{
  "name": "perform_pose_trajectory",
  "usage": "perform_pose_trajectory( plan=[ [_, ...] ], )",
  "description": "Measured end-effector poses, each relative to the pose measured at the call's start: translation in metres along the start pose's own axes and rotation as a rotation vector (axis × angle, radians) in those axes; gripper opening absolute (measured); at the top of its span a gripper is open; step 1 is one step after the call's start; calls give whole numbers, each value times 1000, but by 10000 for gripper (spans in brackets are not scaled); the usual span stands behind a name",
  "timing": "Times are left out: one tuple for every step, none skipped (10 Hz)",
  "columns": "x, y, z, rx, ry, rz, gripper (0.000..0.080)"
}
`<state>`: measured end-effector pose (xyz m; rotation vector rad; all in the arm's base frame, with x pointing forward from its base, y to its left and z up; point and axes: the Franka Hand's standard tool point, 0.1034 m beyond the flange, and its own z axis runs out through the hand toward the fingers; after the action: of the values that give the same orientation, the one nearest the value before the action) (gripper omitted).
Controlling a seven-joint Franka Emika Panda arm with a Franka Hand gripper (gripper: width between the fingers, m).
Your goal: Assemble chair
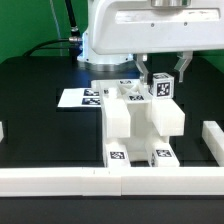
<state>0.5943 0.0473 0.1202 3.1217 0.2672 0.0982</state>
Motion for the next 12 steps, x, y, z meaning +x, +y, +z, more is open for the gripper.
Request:
perform_pose_trajectory(
  plan=[
    [0,0,0,0,0,4,282],
    [0,-1,0,6,1,113,282],
    [0,0,0,13,1,207,282],
    [0,-1,0,20,0,308,282],
    [0,-1,0,21,0,380,282],
    [0,-2,0,30,-2,497,282],
    [0,-2,0,31,-4,584,284],
    [0,-4,0,32,-6,644,284],
    [0,-4,0,39,-8,742,284],
    [0,-4,0,42,-10,790,284],
    [1,-5,0,44,-11,870,284],
    [1,-6,0,52,-14,935,284]
  ],
)
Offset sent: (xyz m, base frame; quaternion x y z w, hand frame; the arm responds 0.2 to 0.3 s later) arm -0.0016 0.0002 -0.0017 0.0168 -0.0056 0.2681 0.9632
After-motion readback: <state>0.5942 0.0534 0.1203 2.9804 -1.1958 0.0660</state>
